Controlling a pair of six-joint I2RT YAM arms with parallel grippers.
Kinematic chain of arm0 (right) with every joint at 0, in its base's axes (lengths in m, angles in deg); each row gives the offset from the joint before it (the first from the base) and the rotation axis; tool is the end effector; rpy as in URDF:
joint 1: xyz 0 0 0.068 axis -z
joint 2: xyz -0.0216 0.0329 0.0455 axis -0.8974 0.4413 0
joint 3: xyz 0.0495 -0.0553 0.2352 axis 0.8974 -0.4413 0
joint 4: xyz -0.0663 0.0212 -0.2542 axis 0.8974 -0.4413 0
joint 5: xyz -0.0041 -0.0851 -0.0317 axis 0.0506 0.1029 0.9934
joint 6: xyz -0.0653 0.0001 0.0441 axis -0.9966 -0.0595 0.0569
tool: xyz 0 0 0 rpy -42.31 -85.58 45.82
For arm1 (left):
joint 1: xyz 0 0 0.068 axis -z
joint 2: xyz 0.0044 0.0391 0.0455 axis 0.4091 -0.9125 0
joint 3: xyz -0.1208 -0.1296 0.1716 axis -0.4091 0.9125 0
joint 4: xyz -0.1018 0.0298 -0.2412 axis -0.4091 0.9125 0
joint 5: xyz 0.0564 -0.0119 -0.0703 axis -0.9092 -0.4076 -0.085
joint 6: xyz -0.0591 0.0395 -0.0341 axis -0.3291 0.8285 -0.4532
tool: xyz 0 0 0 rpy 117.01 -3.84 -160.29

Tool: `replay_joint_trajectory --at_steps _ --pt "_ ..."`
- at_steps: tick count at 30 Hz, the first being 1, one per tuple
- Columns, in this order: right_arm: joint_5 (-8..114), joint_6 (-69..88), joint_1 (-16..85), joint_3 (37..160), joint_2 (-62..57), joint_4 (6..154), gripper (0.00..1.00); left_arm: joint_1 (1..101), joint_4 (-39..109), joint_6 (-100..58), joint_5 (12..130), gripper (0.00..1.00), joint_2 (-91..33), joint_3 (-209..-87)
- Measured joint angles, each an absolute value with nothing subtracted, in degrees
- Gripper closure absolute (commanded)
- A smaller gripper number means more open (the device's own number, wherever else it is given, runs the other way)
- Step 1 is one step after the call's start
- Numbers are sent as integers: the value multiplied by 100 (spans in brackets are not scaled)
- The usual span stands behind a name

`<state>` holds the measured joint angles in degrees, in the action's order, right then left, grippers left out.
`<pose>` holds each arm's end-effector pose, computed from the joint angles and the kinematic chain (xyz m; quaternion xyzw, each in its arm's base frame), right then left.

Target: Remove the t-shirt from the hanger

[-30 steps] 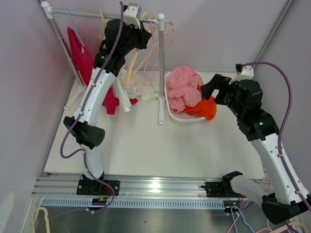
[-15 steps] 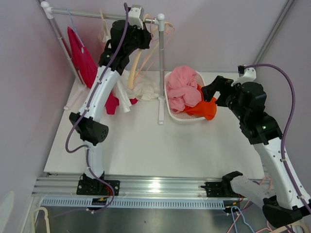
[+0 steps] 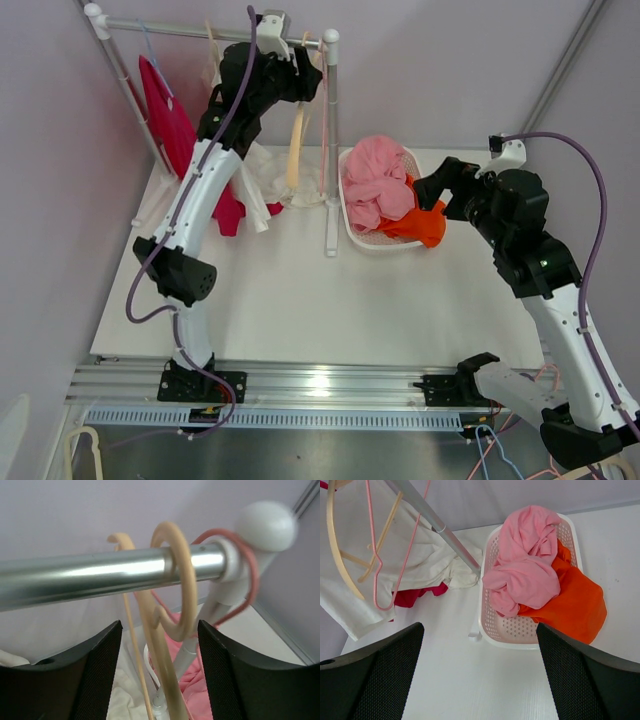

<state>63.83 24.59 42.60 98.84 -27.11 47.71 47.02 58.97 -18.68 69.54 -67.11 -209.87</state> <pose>0.2232 0.0821 0.4195 0.0239 0.7817 0.2057 0.5883 0.4263 -0.1883 0.4705 0.1267 0.7039 -0.2305 0.6597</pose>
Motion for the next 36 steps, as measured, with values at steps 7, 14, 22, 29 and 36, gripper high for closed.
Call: replay_joint_trajectory --at_steps 7,14,22,29,36 --pt "6249 2527 4258 9788 -2669 4815 0 4706 6079 -1822 6849 28 -5614 -20670" --pt "6182 2630 4232 9534 -2674 4836 1 4704 6201 -1726 5859 32 -4871 -20429" --pt "6048 2652 4223 9475 -2693 4841 1 4374 6789 -1726 4497 32 -5350 -20665" --pt "5976 2647 4216 9495 -2682 4878 1 4143 6800 -1707 4034 36 -5833 -20665" --pt "5998 2604 4216 9545 -2643 4878 1 4070 6380 -1619 3660 49 -6340 -20901"
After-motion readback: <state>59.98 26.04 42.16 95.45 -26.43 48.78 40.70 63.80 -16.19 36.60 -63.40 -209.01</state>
